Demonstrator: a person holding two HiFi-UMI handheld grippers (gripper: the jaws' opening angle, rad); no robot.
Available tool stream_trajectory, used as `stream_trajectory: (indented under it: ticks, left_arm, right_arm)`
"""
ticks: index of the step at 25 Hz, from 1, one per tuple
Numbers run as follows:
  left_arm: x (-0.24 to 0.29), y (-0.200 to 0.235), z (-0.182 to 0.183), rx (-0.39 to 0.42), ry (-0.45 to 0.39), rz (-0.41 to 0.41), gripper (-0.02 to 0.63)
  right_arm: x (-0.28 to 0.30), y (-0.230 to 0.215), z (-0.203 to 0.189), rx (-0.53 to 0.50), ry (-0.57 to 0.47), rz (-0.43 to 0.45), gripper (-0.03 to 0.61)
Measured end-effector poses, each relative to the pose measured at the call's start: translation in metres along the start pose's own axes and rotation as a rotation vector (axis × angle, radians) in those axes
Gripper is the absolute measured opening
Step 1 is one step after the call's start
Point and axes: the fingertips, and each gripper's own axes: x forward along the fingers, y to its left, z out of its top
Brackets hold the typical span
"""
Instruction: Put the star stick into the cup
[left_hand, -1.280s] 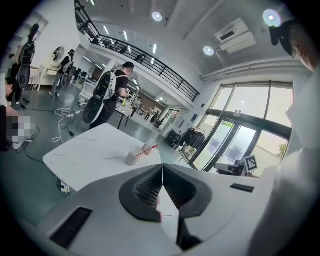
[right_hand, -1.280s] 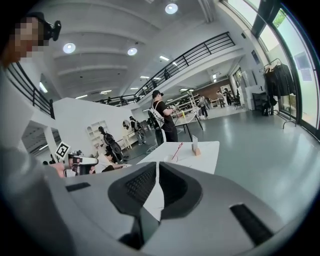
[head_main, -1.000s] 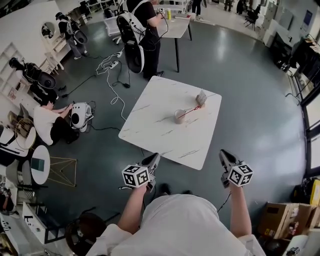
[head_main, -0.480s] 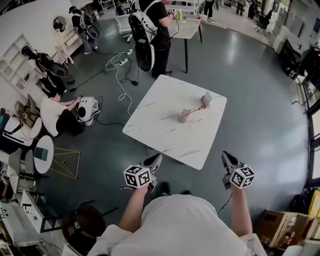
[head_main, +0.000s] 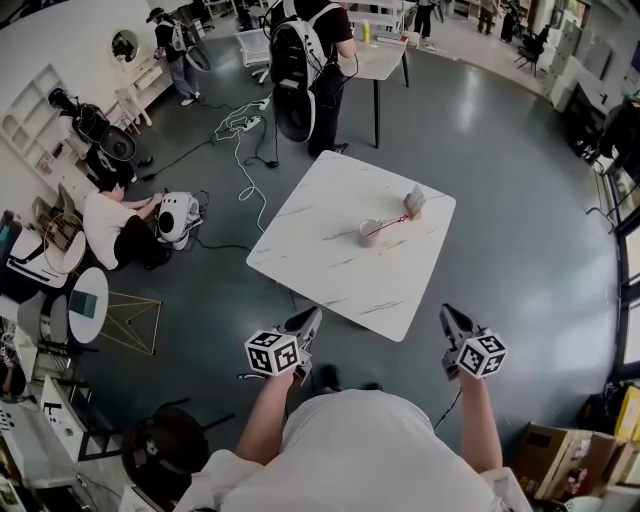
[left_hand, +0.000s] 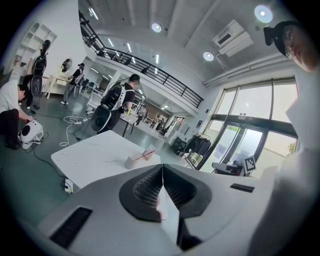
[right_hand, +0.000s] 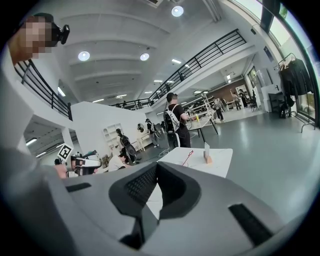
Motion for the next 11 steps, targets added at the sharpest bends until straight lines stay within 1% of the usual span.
stream_trajectory:
  ticks: [11]
  left_arm:
    - [0.0078,0.0026,0.0028,0.003,0.008,0.0,0.014]
  right_arm:
    - [-0.0004,-0.0103,0.0024,0.002,0.0,-0.016,0.025]
